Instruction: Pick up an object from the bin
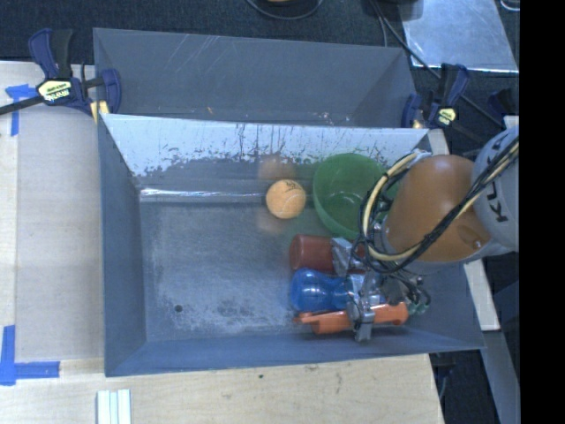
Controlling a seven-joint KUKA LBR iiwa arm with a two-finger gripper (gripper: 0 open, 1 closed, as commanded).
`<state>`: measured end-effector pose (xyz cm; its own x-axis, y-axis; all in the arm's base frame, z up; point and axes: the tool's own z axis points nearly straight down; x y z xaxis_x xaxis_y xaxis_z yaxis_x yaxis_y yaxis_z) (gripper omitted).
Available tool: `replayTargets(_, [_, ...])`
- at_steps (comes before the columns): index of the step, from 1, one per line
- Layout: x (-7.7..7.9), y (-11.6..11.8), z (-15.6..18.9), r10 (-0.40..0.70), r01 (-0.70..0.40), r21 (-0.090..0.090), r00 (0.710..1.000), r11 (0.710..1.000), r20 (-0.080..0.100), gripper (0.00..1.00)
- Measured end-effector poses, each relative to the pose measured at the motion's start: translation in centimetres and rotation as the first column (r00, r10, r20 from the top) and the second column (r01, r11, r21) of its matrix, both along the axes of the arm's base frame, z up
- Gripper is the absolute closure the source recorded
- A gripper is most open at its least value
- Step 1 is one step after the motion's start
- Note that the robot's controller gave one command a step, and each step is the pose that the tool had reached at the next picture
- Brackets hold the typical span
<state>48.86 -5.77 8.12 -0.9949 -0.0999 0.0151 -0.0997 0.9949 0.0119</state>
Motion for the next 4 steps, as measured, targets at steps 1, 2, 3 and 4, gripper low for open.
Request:
replayTargets(1, [-0.1,-0.3,-0.5,0.003,-0.003,-0.008,1.0,1.0,0.008,0.0])
replayTargets(2, [-0.4,-0.9,1.9,0.068,-0.068,0.0,0.998,0.998,0.004,0.0])
replayTargets(3, [-0.4,-3.9,-0.8,-0.321,0.321,-0.006,0.947,0.947,-0.009,0.0])
replayTargets(4, [0.0,-5.7,-0.8,-0.105,0.105,0.013,0.994,0.994,-0.01,1.0])
